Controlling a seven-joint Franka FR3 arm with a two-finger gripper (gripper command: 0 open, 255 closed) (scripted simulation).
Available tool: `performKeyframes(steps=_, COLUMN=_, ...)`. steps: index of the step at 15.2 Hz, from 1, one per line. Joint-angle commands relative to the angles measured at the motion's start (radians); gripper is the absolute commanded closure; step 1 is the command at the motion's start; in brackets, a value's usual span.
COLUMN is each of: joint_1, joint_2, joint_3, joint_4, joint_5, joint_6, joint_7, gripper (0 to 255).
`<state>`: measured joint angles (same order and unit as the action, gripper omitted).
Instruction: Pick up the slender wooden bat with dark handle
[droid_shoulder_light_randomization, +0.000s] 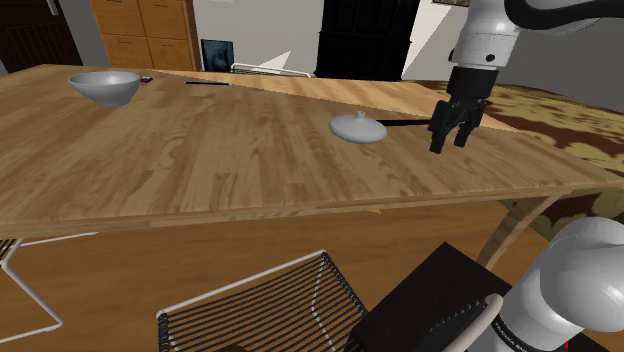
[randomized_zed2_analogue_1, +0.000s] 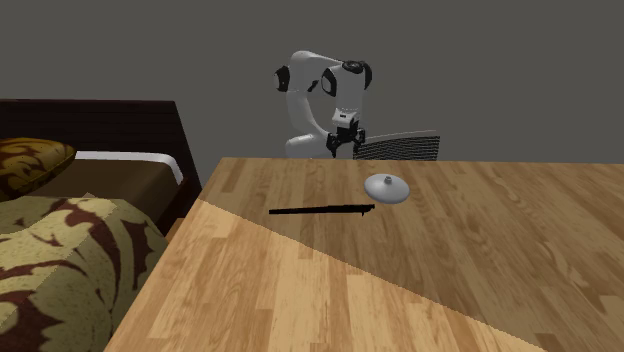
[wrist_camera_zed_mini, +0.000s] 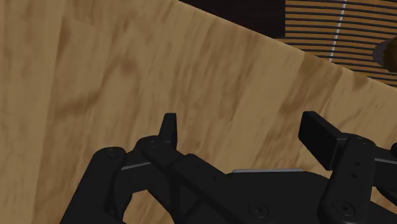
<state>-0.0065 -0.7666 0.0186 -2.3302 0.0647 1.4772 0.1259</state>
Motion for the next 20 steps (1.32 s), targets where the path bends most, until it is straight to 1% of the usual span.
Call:
performKeyframes(steps=1, joint_1=0.0, joint_2=0.0, joint_3=0.0, joint_4=0.0, joint_5=0.0, joint_6=0.0, joint_7=0.0, gripper=0)
performKeyframes(steps=7, joint_1=0.057, joint_2=0.073, joint_3=-0.18, joint_4=0.048, joint_5=-0.143, joint_6=0.036, joint_7=-0.419, gripper=0)
performKeyframes(steps=11, joint_1=0.103, joint_2=0.166, joint_3=-0.291, joint_4=0.12, joint_5=-0.208, joint_6=0.075, joint_7=-0.695, gripper=0)
performKeyframes(steps=14, joint_1=0.144, joint_2=0.254, joint_3=-0.37, joint_4=0.194, joint_5=-0.234, joint_6=0.107, joint_7=-0.901, gripper=0)
performKeyframes(steps=16, joint_1=0.172, joint_2=0.321, joint_3=-0.42, joint_4=0.251, joint_5=-0.239, joint_6=0.127, joint_7=-1.038, gripper=0)
performKeyframes(steps=20, joint_1=0.227, joint_2=0.47, joint_3=-0.51, joint_4=0.383, joint_5=-0.215, joint_6=0.161, joint_7=-1.316, gripper=0)
